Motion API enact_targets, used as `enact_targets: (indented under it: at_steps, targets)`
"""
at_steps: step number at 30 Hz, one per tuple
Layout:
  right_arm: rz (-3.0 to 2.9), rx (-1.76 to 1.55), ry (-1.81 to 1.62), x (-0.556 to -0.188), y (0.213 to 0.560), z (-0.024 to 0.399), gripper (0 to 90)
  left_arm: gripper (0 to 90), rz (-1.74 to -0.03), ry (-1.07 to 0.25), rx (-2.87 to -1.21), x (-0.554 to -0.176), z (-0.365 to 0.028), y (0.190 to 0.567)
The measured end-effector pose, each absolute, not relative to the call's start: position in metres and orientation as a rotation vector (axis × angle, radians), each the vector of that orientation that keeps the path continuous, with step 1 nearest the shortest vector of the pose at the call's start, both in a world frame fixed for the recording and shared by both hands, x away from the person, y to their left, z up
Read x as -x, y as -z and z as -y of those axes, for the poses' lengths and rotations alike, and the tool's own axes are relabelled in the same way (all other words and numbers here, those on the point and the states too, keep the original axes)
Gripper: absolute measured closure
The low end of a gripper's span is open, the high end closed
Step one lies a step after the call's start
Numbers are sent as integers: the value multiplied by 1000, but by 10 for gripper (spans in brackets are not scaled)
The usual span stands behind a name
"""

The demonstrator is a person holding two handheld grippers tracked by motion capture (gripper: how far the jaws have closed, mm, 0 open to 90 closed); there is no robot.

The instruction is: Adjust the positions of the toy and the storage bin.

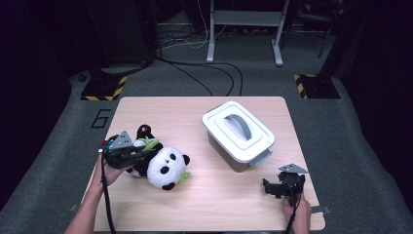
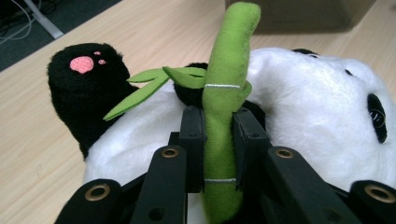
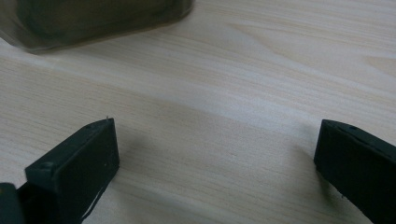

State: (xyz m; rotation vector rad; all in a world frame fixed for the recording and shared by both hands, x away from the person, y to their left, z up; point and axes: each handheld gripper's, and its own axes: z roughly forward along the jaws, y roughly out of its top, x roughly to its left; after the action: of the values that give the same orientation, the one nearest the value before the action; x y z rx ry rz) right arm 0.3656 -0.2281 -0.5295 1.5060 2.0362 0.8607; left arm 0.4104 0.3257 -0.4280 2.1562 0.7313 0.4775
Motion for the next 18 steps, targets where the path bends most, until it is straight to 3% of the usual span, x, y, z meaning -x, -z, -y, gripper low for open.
enact_targets:
  at_steps: [6,7,11,18]
  targets:
    - [-2036,-1506,-861,-366,529,228,0,745,-761,-450,-2148,-409,-332,441]
    - [-2036,-1506,-861,-366,529,228,0,700,-769,-443,-2137,-409,-331,440]
    - [-2036,-1506,-861,-366,529,228,0,338,-828,-487,-2077,-405,-331,432]
    - [-2036,-1506,-861,-366,529,228,0,179,-907,-539,-1979,-385,-345,426]
